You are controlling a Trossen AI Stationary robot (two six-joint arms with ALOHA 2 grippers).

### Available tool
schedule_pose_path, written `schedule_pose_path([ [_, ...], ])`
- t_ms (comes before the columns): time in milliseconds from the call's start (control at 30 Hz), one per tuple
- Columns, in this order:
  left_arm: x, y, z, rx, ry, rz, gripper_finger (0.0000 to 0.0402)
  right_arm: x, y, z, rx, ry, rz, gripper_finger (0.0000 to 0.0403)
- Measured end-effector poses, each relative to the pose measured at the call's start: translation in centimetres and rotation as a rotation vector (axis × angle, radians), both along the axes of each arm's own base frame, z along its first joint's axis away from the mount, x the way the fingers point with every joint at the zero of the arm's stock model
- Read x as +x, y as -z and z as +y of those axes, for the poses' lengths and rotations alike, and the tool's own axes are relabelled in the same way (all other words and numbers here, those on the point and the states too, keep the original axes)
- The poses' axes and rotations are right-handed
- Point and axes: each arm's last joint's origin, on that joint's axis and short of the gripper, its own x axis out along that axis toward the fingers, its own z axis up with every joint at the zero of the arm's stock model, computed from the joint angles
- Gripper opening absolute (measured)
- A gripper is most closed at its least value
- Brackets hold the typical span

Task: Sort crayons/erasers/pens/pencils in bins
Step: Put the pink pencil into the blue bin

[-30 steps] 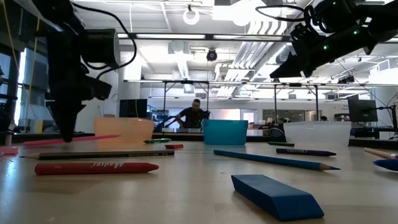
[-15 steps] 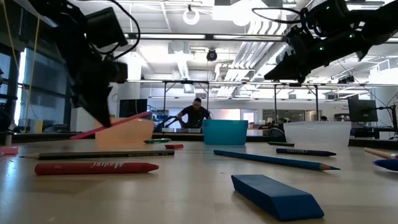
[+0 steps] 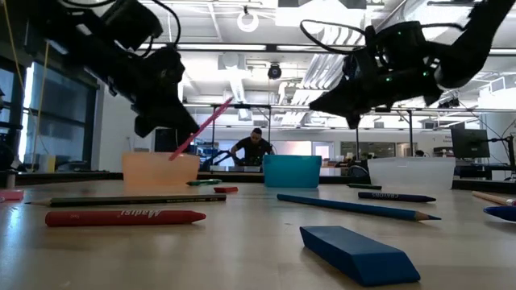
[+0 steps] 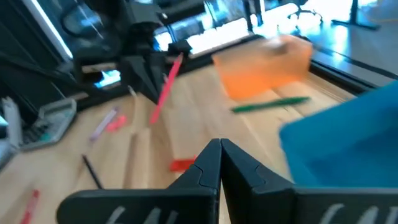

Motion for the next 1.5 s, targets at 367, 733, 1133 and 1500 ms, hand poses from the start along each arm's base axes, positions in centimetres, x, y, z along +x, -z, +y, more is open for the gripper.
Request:
schedule_pose_path([
  [367,-1.0,0.8,0.3,0.029,-0.037,-0.190,0.0001,6.7,1.4,-0.1,0.162,-0.059,-0.102,0.0068],
  [733,-1.5,1.6,0.4,0.051,-0.022,-0.077,0.0001,11.0,2.1,-1.4,0.163,-0.083,0.099,0.0144],
  [1133,-1.1,1.0,2.6,-0.017,-0.072,0.153,0.0015,10.1,-1.8,-1.4,-0.038,-0.159,0.250,0.0086],
  [1500,1.8,3.7,2.5,0.026,-0.242,0.270,0.0101,9.1,-3.4,-1.2,-0.160,-0.130,0.273,0.0035],
])
